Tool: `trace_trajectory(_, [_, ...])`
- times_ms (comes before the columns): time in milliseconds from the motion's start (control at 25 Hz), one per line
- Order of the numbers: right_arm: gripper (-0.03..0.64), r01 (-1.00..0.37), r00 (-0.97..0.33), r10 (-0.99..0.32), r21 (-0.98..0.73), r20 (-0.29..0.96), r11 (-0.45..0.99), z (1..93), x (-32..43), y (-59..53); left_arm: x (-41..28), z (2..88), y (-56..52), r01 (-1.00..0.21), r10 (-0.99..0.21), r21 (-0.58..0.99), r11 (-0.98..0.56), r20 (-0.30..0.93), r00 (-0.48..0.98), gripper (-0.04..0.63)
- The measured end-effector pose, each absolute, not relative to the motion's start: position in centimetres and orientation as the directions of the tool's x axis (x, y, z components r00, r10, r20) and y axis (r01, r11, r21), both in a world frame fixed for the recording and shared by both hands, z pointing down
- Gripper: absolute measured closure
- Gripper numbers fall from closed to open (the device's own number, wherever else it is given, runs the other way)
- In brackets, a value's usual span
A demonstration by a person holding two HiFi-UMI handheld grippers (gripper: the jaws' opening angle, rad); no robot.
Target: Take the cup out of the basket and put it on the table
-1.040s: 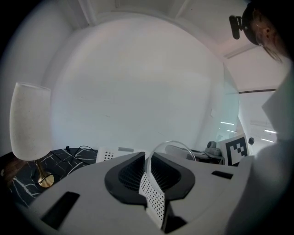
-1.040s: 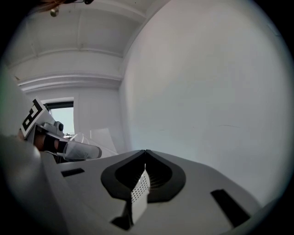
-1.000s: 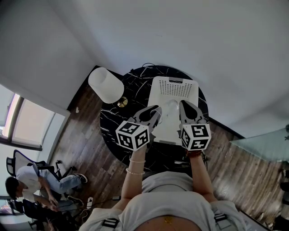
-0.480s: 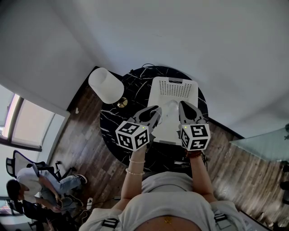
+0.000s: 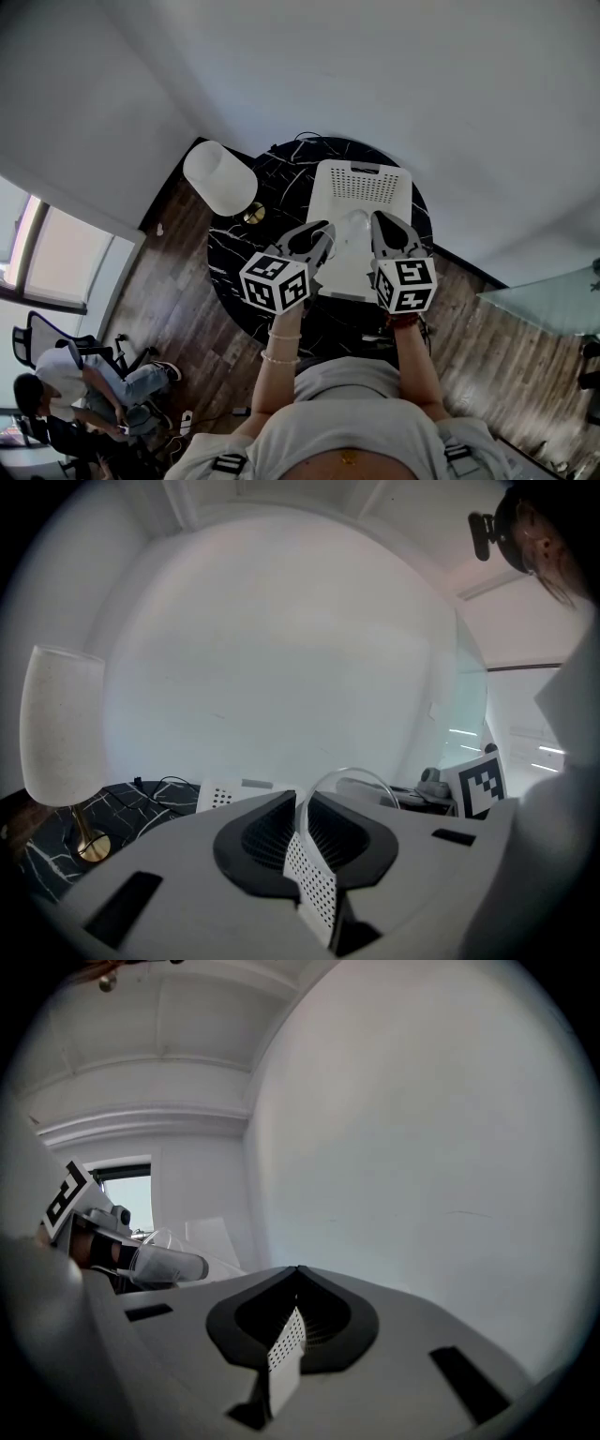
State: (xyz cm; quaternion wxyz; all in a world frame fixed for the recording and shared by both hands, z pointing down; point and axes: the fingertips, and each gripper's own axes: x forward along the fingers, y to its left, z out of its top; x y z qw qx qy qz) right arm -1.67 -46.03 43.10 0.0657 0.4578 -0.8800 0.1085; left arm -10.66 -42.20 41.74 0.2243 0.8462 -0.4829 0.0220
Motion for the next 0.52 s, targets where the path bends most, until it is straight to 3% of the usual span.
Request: trace_trajectory(520, [0.609, -0.819, -0.573, -0.788, -0.132, 0.224, 0.558, 43.26, -1.65, -46.4, -10.63, 41.87, -42.58, -0.825, -0.804, 0.363, -0.433, 0.258, 0.535, 0.548])
